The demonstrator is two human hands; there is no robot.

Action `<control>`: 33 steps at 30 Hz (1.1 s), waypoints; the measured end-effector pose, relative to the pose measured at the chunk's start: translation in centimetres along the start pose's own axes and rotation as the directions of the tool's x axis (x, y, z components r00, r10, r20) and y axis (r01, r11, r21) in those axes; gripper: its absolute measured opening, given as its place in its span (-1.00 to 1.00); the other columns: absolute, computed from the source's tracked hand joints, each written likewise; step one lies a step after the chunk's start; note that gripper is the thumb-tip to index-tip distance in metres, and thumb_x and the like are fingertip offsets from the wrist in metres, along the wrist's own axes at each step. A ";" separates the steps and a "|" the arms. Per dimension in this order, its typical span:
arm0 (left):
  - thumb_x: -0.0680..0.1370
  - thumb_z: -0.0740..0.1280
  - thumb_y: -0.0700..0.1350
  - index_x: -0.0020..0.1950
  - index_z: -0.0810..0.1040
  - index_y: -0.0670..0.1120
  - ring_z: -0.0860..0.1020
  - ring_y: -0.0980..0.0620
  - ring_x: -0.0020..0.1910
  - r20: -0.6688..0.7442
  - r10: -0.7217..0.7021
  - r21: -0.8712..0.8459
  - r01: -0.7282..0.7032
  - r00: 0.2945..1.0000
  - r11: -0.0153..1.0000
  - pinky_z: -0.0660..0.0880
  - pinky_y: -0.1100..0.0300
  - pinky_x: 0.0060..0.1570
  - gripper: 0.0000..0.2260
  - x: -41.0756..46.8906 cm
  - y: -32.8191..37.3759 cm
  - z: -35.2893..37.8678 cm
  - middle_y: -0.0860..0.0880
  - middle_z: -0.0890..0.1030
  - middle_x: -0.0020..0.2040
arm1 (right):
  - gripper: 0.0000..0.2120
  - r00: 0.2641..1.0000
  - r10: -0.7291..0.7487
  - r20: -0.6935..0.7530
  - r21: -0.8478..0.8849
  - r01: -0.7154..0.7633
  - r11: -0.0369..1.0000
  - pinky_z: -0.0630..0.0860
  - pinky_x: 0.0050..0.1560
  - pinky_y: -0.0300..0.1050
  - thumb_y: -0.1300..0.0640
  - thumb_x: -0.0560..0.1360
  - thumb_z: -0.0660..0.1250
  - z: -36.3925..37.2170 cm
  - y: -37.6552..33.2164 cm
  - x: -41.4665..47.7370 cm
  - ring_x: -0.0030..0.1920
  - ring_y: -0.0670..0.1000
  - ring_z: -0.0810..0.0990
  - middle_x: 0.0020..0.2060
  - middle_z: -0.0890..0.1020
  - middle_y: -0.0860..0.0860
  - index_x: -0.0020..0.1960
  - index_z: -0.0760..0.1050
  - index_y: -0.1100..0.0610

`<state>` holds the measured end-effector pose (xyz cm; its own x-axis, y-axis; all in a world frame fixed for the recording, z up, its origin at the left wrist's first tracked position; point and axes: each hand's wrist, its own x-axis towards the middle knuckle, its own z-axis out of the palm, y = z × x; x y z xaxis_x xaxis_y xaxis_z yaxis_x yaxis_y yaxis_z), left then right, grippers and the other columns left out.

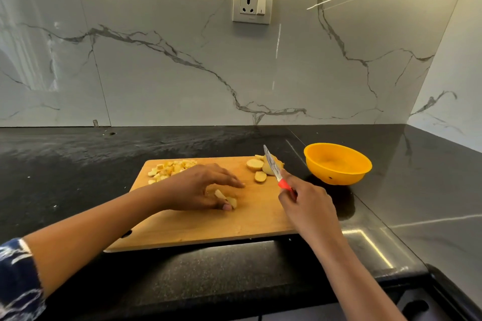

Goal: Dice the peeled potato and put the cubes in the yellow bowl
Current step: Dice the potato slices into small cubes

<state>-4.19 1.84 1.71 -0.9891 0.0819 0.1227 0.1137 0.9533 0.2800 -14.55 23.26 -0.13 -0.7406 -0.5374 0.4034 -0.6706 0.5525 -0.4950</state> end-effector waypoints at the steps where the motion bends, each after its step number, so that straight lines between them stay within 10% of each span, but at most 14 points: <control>1: 0.49 0.35 0.11 0.31 0.46 0.19 0.35 0.28 0.22 0.016 0.019 0.024 -0.020 1.000 1.000 0.29 0.35 0.20 -0.62 0.4 0.2 0.1 0.22 0.46 0.25 | -0.58 1.000 0.018 -0.001 0.036 -0.018 0.999 0.43 -0.10 -0.15 0.03 0.59 0.20 0.1 0.1 0.1 -0.08 -0.08 0.53 -0.15 0.56 -0.11 0.44 0.32 -0.14; 14: 0.50 0.39 -0.07 -0.03 0.62 0.10 0.51 0.24 -0.04 0.058 -0.033 -0.055 0.037 0.998 0.998 0.49 0.22 0.07 -0.91 2.3 0.0 -0.3 0.22 0.56 -0.06 | -0.54 1.000 -0.012 -0.002 0.054 0.012 0.998 0.36 -0.19 -0.28 0.03 0.60 0.20 0.2 0.1 -0.7 -0.22 -0.15 0.44 -0.20 0.47 -0.17 0.48 0.25 -0.12; 24: 0.50 0.39 -0.02 0.30 0.42 0.22 0.38 0.32 0.19 0.290 -0.048 -0.086 0.077 0.956 0.993 0.27 0.45 0.20 -0.60 1.1 -2.4 -2.6 0.24 0.47 0.20 | -0.54 1.000 -0.003 0.007 0.079 0.002 0.997 0.31 -0.26 -0.31 0.03 0.60 0.20 0.2 0.1 -0.9 -0.24 -0.14 0.45 -0.20 0.49 -0.16 0.48 0.25 -0.12; 33: 0.50 0.39 -0.03 0.13 0.60 0.13 0.46 0.21 0.03 0.214 -0.046 -0.054 0.059 0.976 0.997 0.44 0.33 0.07 -0.79 1.8 -2.5 -2.0 0.23 0.49 0.05 | -0.54 1.000 0.000 0.020 0.059 -0.002 0.998 0.31 -0.21 -0.30 0.02 0.60 0.20 0.0 -0.1 -1.1 -0.23 -0.15 0.43 -0.20 0.47 -0.16 0.49 0.23 -0.11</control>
<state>-6.06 -0.99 3.18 -0.9904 0.0984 -0.0971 0.0603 0.9394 0.3376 -13.71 23.76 -0.53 -0.7399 -0.5500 0.3874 -0.6656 0.5148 -0.5403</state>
